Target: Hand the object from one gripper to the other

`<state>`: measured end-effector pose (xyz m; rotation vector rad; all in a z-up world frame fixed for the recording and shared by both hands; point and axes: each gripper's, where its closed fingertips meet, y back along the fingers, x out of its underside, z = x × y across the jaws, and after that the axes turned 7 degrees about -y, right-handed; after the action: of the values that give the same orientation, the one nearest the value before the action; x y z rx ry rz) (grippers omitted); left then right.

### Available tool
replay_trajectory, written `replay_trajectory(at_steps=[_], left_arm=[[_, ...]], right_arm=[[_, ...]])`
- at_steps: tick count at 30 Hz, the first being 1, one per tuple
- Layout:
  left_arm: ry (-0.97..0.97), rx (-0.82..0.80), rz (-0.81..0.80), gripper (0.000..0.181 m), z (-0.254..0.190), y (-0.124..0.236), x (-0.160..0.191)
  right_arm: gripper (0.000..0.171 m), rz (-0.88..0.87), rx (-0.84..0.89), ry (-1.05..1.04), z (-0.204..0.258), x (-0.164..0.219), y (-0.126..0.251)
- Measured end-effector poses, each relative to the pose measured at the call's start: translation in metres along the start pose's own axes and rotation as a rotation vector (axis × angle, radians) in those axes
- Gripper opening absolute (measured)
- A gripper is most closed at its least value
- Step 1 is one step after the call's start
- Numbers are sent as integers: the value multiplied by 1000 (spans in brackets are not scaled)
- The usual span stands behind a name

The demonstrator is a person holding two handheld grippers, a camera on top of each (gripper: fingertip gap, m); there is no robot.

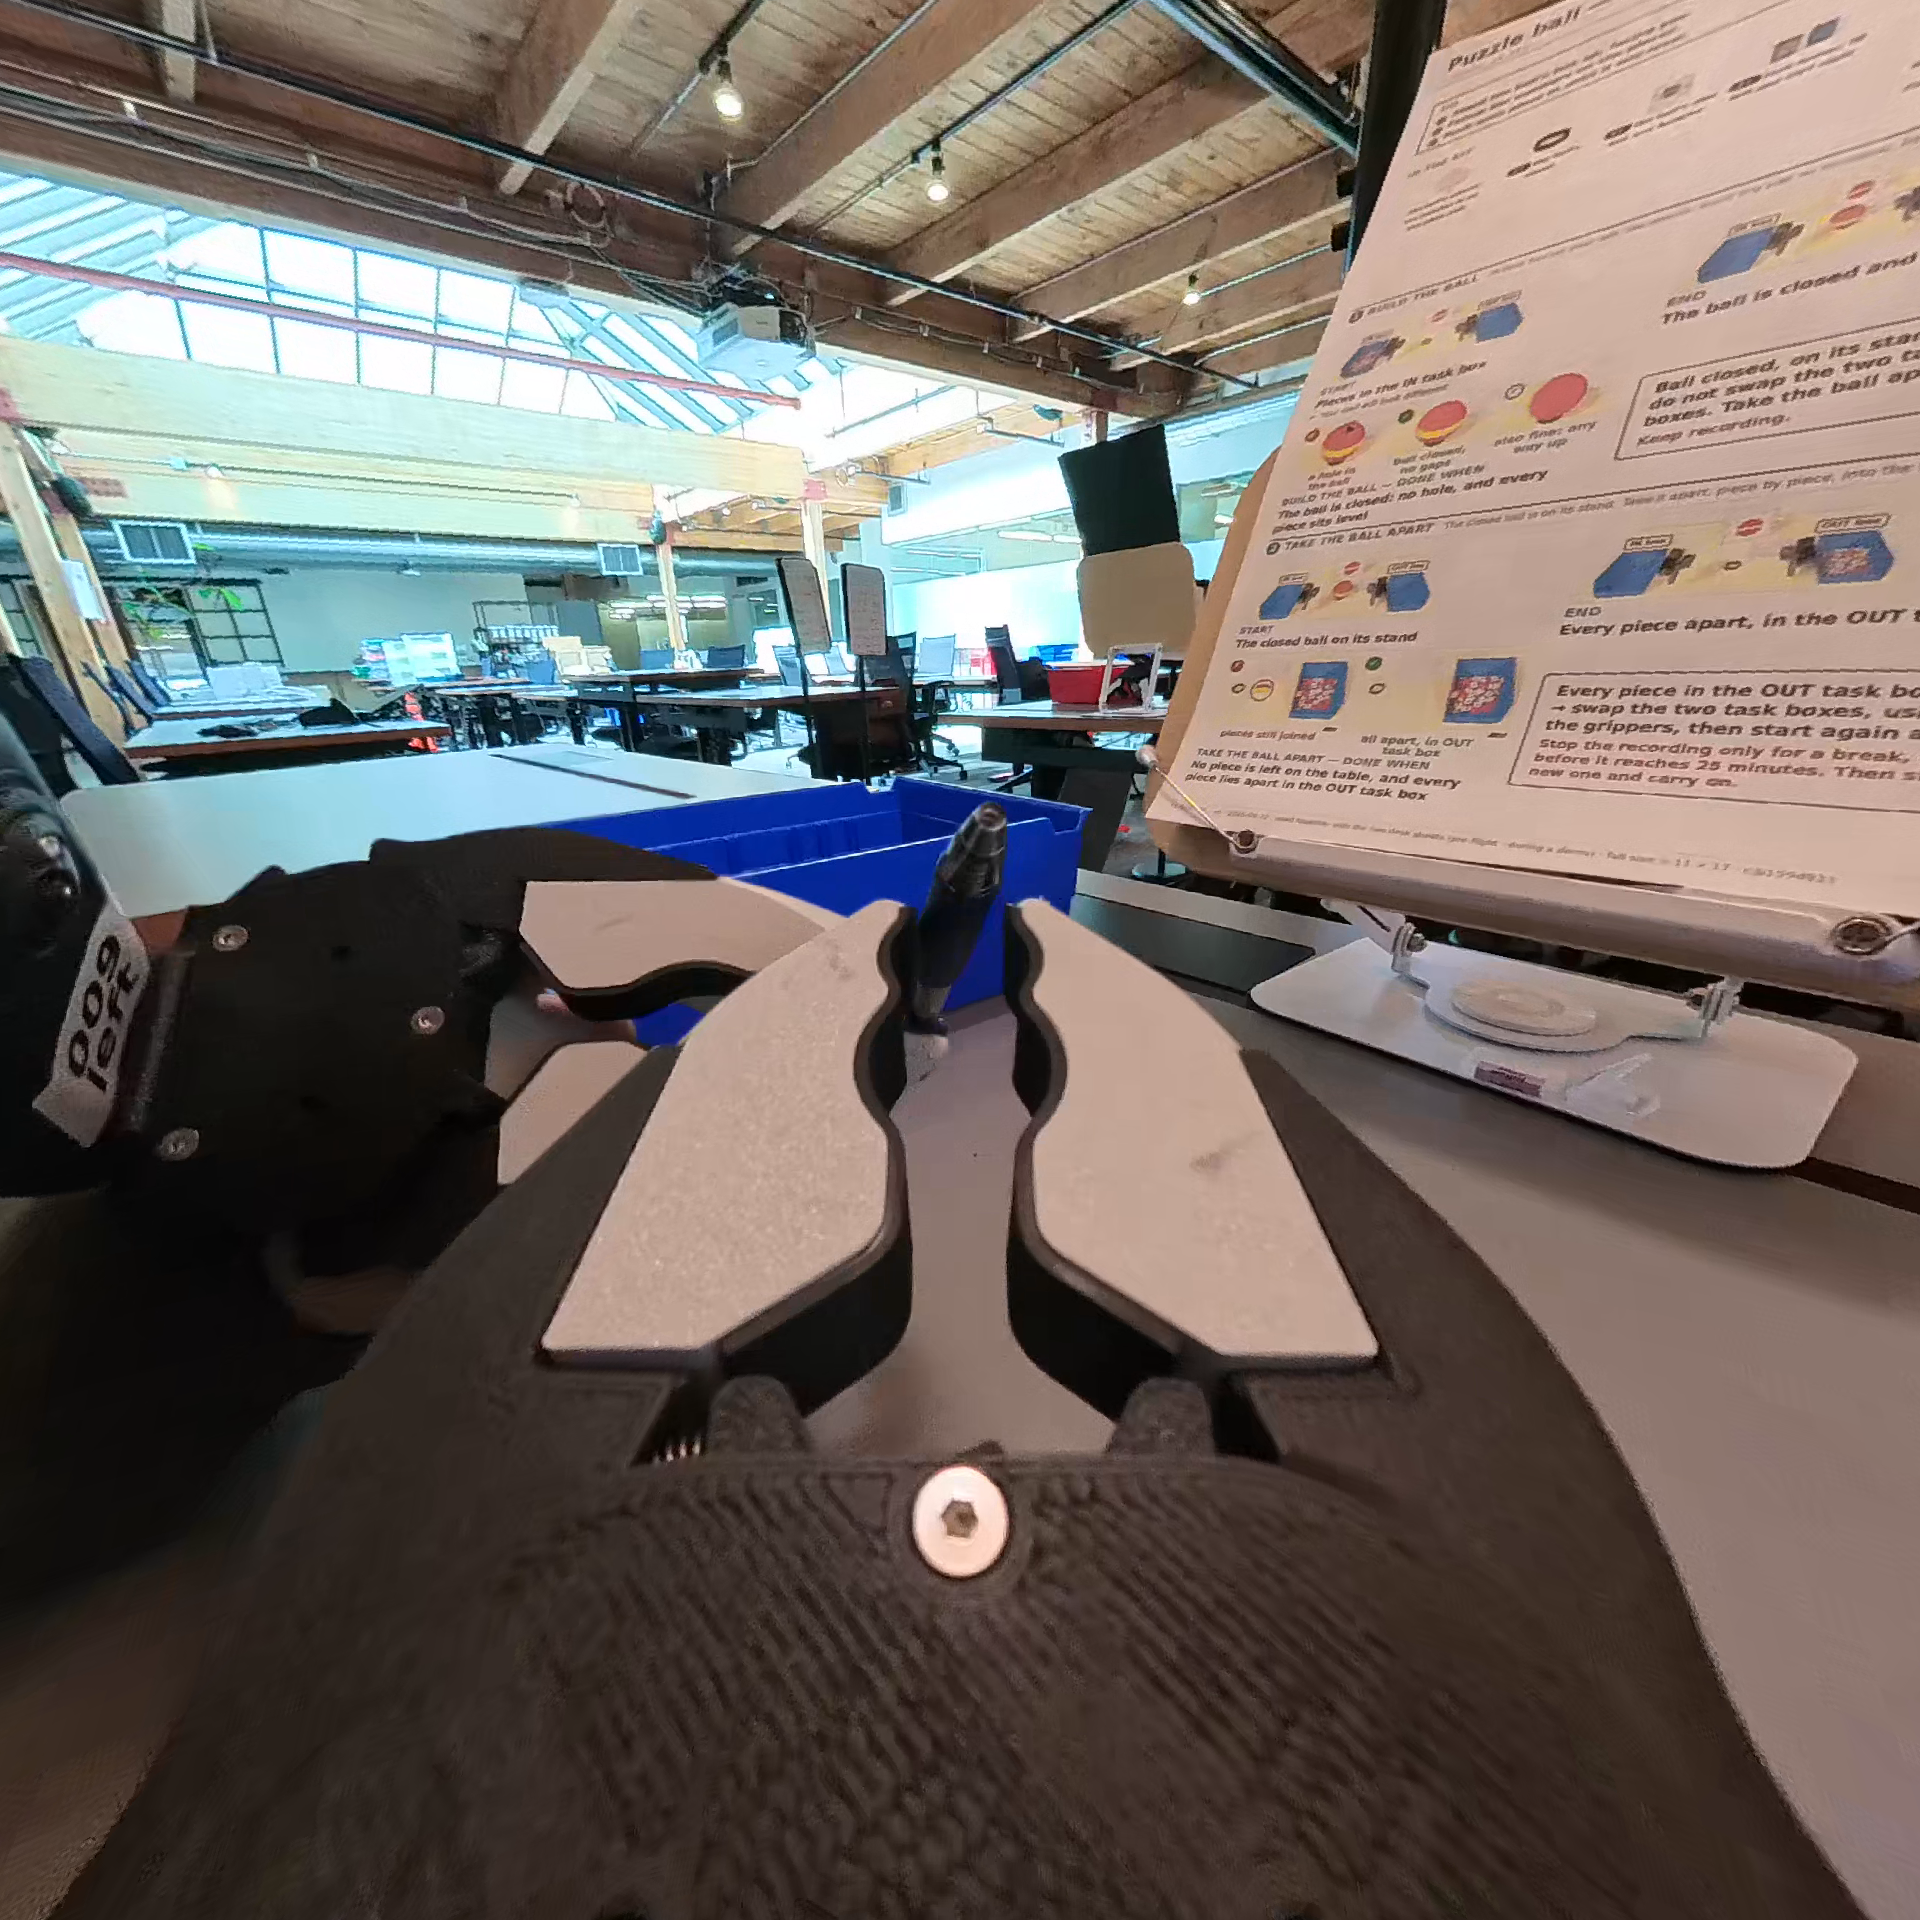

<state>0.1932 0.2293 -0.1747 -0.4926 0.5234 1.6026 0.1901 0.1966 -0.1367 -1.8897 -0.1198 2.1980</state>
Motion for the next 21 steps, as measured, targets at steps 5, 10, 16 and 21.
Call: replay_trajectory(at_steps=[5,10,16,21], left_arm=[[-50,-16,13,10,2,0,2],[25,38,-53,10,-3,2,-5],[697,438,-356,37,-6,20,-29],[1307,983,-603,40,-2,52,-51]], right_arm=[[12,-8,-22,-21,1,0,1],[10,-10,-106,-43,7,-5,3],[11,-128,-448,-287,15,-32,27],[10,-238,-569,-335,10,-50,46]])
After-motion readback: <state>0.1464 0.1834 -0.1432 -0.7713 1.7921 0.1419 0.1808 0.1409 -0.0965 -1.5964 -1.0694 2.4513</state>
